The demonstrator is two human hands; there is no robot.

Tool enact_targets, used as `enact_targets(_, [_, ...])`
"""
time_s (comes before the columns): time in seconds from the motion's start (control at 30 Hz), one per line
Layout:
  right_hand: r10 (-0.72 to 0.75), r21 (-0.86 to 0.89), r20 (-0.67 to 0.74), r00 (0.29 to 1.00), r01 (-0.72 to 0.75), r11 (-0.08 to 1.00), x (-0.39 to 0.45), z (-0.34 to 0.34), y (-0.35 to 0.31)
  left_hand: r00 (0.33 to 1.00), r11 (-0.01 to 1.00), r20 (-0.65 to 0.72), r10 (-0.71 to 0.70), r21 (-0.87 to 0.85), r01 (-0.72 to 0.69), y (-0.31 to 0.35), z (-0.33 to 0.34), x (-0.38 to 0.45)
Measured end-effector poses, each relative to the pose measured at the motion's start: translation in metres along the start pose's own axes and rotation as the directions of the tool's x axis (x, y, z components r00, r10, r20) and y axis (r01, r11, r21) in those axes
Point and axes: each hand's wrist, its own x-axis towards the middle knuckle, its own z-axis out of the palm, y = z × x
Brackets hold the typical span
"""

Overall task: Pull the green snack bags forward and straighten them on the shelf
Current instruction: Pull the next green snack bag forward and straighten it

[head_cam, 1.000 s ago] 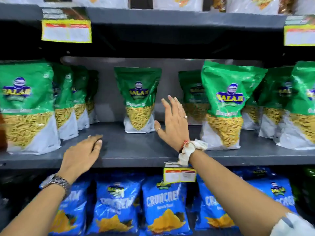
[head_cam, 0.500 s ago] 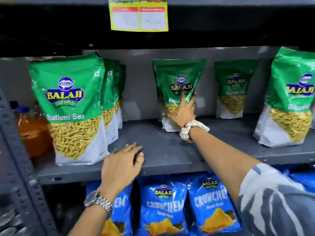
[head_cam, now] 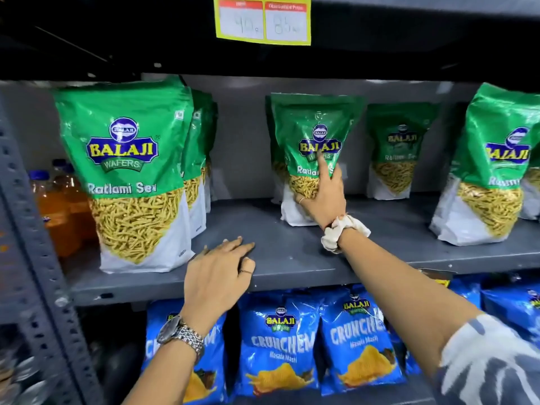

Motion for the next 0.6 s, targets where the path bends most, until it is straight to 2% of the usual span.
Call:
enact_targets(0.2, [-0.060,0.048,-0.039,0.997,0.062,0.997,-0.038,-0.037,-0.008,1.000,1.000,-0.013,0.015,0.003,-0.015,-0.001,0.003,0.000])
enact_targets(0.6, [-0.096,0.026,-0.087,0.992,0.098,0.995,-0.101,-0.089,-0.035,1.000,1.000,0.014,0.008,0.005,-0.008,-0.001,0.004,0.001])
